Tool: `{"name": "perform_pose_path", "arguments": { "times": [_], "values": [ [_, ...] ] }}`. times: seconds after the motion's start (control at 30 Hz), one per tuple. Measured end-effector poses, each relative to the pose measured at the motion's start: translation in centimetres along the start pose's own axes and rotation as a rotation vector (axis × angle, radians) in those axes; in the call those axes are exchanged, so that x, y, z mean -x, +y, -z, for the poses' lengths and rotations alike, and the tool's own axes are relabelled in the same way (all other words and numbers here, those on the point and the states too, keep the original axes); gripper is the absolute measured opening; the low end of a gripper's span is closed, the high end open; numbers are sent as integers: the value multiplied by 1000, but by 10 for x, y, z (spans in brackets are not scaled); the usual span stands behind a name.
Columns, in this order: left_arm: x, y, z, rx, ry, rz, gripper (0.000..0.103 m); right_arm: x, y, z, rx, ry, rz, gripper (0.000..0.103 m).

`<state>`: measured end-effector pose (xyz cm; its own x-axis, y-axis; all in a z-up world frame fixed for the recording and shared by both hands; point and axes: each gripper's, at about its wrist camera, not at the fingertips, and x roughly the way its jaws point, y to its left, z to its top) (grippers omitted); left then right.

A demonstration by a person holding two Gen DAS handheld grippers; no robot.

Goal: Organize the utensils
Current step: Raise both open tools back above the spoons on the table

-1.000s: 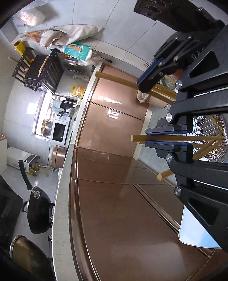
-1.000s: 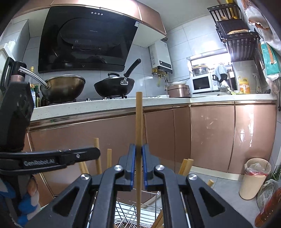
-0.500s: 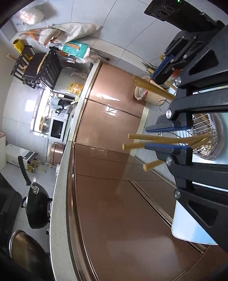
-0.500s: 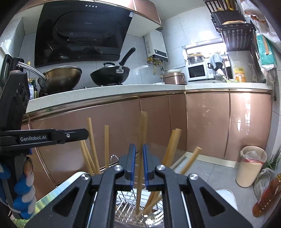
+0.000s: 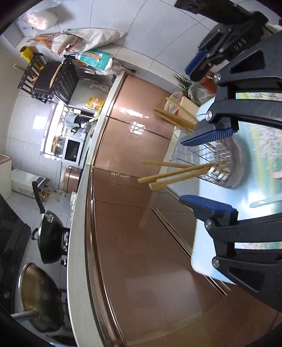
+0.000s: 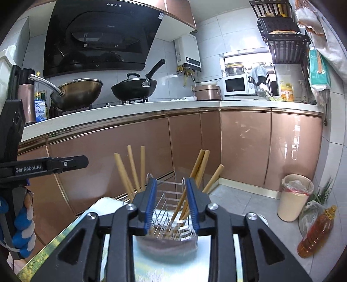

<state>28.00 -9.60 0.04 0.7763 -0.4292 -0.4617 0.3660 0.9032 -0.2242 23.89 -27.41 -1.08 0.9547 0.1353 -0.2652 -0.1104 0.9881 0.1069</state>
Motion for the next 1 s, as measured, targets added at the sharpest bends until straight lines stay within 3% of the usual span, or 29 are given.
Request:
{"name": "perform_pose_path", "arguments": {
  "times": [0.67, 1.0],
  "values": [
    [125, 1, 69, -35, -5, -144, 63, 112, 39, 34, -31, 139, 67, 37],
    [145, 18, 78, -24, 41, -149, 63, 117, 55, 42, -50, 257, 17, 37]
  ]
}}
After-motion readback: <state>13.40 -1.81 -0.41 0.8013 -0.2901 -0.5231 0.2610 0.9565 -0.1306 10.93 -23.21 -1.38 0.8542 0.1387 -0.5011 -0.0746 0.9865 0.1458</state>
